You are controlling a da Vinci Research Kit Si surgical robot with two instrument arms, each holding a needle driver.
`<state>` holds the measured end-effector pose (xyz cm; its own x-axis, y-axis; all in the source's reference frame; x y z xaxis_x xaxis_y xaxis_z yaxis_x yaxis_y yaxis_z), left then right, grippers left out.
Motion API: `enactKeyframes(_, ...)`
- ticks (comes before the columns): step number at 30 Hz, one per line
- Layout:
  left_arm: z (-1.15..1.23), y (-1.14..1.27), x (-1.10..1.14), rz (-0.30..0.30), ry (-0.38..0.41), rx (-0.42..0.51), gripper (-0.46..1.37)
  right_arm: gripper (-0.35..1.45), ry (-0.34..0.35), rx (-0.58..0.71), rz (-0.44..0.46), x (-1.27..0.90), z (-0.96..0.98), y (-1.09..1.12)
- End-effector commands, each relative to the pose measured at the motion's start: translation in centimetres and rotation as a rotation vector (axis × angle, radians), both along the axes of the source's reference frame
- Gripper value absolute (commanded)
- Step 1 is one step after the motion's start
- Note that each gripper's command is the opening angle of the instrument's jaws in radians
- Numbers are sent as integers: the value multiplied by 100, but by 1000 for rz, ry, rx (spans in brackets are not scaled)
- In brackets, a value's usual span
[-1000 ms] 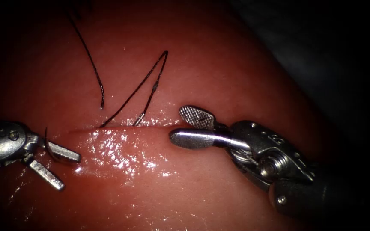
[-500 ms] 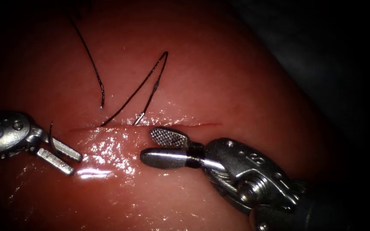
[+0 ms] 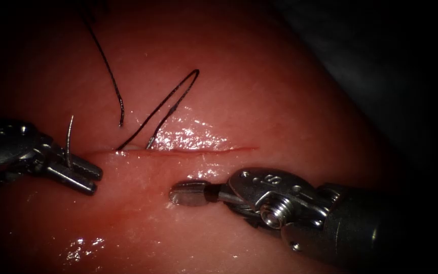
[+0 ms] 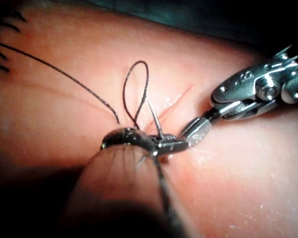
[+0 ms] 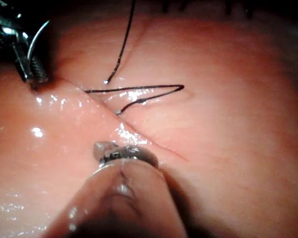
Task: Wound Closure
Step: Use the left gripper to pull the needle through the tissue
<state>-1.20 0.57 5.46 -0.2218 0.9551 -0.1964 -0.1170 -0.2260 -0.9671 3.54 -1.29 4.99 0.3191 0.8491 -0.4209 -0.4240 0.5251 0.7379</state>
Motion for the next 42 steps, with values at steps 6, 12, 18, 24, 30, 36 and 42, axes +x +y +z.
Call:
enactKeyframes(6, -17, 18, -2, -128, 1, 186, -35, -35, -4, -6, 2, -2, 2, -2)
enactKeyframes(12, -50, 33, -2, -236, 82, 371, -35, -35, -6, -5, -1, -4, 2, -1)
enactKeyframes(18, -107, 43, -1, -254, 103, 454, -35, -35, -6, -8, 0, -3, 6, -2)
enactKeyframes(24, -138, 50, 1, -245, 101, 487, -35, -35, -6, -9, 1, -2, 8, -1)
enactKeyframes(30, -156, 54, 3, -222, 86, 435, -35, -35, -6, -9, 1, -1, 10, 0)
enactKeyframes(36, -163, 49, 2, -186, 5, 142, -35, -35, -6, -9, 1, -1, 10, 0)
enactKeyframes(42, -171, 54, 4, -181, -79, -177, -35, -35, -7, -9, 2, 0, 10, -1)
